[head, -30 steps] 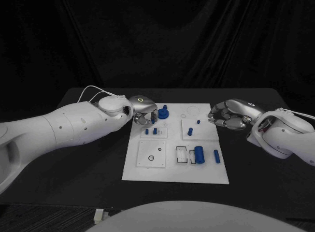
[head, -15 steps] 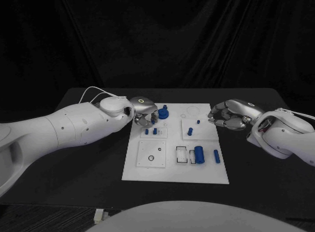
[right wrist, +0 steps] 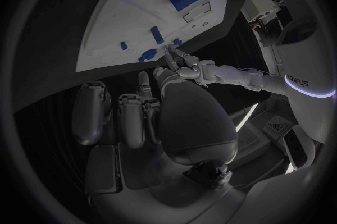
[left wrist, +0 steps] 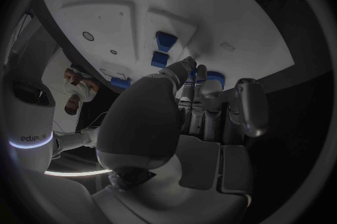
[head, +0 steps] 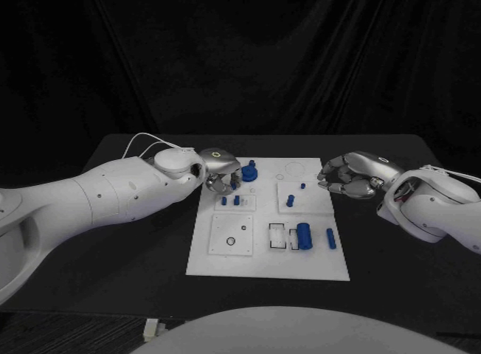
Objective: Assemble the parts on the task board
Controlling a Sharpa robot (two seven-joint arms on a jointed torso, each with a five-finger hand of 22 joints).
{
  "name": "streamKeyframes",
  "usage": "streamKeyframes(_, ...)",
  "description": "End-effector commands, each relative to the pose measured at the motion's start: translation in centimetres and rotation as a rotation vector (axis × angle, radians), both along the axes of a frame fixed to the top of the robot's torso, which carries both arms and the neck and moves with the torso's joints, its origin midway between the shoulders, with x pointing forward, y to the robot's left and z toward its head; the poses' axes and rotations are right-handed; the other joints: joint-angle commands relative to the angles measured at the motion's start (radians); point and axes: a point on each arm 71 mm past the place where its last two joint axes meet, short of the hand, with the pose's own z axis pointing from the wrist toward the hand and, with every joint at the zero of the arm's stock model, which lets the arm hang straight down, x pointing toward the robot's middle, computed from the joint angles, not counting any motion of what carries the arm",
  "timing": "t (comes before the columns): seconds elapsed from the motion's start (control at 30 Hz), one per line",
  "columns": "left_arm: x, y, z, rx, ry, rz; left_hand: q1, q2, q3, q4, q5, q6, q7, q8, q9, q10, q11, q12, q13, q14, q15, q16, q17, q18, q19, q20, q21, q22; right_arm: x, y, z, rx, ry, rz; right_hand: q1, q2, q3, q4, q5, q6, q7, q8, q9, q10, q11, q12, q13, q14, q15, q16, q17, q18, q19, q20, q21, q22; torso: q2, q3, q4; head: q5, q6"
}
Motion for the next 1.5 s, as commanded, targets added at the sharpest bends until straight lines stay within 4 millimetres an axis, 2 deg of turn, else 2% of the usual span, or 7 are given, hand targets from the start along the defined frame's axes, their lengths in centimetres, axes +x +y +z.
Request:
streamKeyframes(0.03, -0.2, 0.0, -0.4, 0.011, 0.019, 0.000, -0.003, -0.001, 0.002, 0.002, 0.003, -0.009, -0.001, -0.004, 0.000, 0.002, 0.002, -0.005, -0.001, -0.012, 0.000, -0.005, -0.003, 0.004, -0.009, 0.000, -0.006, 0.166, 0.0, -0.1, -0.2, -0.007, 0.011, -0.012, 0.010, -0.001, 0.006, -0.004, 0.007, 0.009, -0.002, -0.003, -0.001, 0.104, 0.004, 0.003, 0.263, 0.077, 0.005, -0.001, 0.149, 0.016, 0.002, 0.006, -0.004, 0.180, 0.000, -0.0004, -0.0003, 0.002, 0.000)
streamKeyframes(0.2, -0.2, -0.1, -0.5, 0.005, 0.016, -0.006, -0.003, -0.002, 0.003, 0.001, 0.004, -0.025, -0.005, -0.014, -0.004, 0.001, 0.000, -0.010, -0.002, -0.015, -0.001, -0.007, -0.004, 0.004, -0.011, 0.000, -0.010, 0.166, 0.0, -0.1, -0.2, -0.009, 0.013, -0.013, 0.012, -0.001, 0.007, -0.005, 0.008, 0.010, -0.002, -0.003, -0.001, 0.104, 0.004, 0.003, 0.263, 0.077, 0.005, -0.001, 0.149, 0.016, 0.002, 0.006, -0.004, 0.179, 0.000, 0.0002, 0.0001, 0.002, 0.000)
streamKeyframes(0.3, -0.2, 0.0, -0.5, 0.004, 0.015, -0.004, -0.011, -0.014, 0.006, 0.004, -0.002, -0.112, -0.038, -0.053, -0.024, -0.018, 0.005, -0.030, -0.007, -0.020, 0.001, -0.011, -0.011, 0.005, -0.015, 0.001, -0.017, 0.164, 0.0, -0.1, -0.2, -0.009, 0.014, -0.012, 0.012, -0.001, 0.007, -0.005, 0.008, 0.010, -0.002, -0.003, -0.001, 0.104, 0.004, 0.003, 0.263, 0.077, 0.005, -0.001, 0.149, 0.016, 0.002, 0.006, -0.004, 0.179, 0.000, 0.0005, 0.0004, 0.003, 0.000)
streamKeyframes(0.4, -0.2, 0.1, -0.5, 0.003, 0.011, -0.001, -0.020, -0.028, 0.013, 0.009, -0.011, -0.199, -0.069, -0.055, -0.045, -0.059, 0.020, -0.058, -0.015, -0.027, 0.009, -0.016, -0.019, 0.006, -0.018, 0.003, -0.026, 0.163, 0.0, -0.1, -0.2, -0.009, 0.015, -0.013, 0.012, -0.001, 0.007, -0.005, 0.008, 0.010, -0.002, -0.003, -0.001, 0.104, 0.004, 0.003, 0.263, 0.077, 0.005, -0.001, 0.149, 0.016, 0.002, 0.006, -0.004, 0.179, 0.000, 0.0002, 0.0005, 0.001, 0.000)
streamKeyframes(0.63, 0.0, 0.8, -0.5, 0.005, -0.003, 0.023, -0.028, -0.044, 0.015, 0.016, -0.020, -0.293, -0.097, -0.053, -0.077, -0.132, 0.031, -0.099, -0.034, -0.034, 0.016, -0.024, -0.031, 0.008, -0.023, 0.006, -0.042, 0.160, 0.0, -0.2, -0.2, -0.010, 0.016, -0.015, 0.013, -0.001, 0.007, -0.007, 0.008, 0.010, -0.002, -0.003, -0.001, 0.104, 0.004, 0.003, 0.263, 0.077, 0.005, -0.001, 0.149, 0.016, 0.002, 0.006, -0.003, 0.180, 0.000, 0.0002, 0.0005, 0.001, 0.000)
streamKeyframes(1.2, 0.5, 4.7, 1.4, -0.098, -0.210, 0.101, -0.023, -0.048, 0.012, 0.014, -0.018, -0.296, -0.098, -0.046, -0.082, -0.142, 0.038, -0.101, -0.035, -0.017, 0.021, -0.012, -0.015, 0.003, -0.008, 0.008, -0.019, 0.166, -0.3, -1.0, 0.3, 0.000, -0.013, -0.038, 0.015, -0.005, 0.007, -0.009, 0.008, 0.012, -0.001, -0.003, -0.001, 0.104, 0.005, 0.003, 0.263, 0.076, 0.005, -0.007, 0.142, 0.018, -0.002, 0.006, -0.014, 0.177, 0.000, 0.0000, 0.0008, -0.005, 0.000)
streamKeyframes(1.5, 1.1, 7.5, 7.0, -0.189, -0.309, 0.097, -0.056, -0.053, 0.003, 0.061, -0.025, -0.244, -0.097, -0.030, -0.085, -0.146, 0.022, -0.090, -0.033, -0.081, 0.011, -0.089, -0.116, 0.020, -0.054, 0.008, -0.112, 0.142, 1.1, -0.9, 3.8, 0.012, -0.110, -0.051, 0.014, -0.012, 0.011, -0.006, 0.006, 0.020, 0.000, -0.008, -0.004, 0.083, 0.006, -0.011, 0.233, 0.076, 0.008, -0.006, 0.143, 0.017, 0.002, 0.007, -0.009, 0.178, -0.003, -0.0017, 0.0013, -0.005, 0.000)
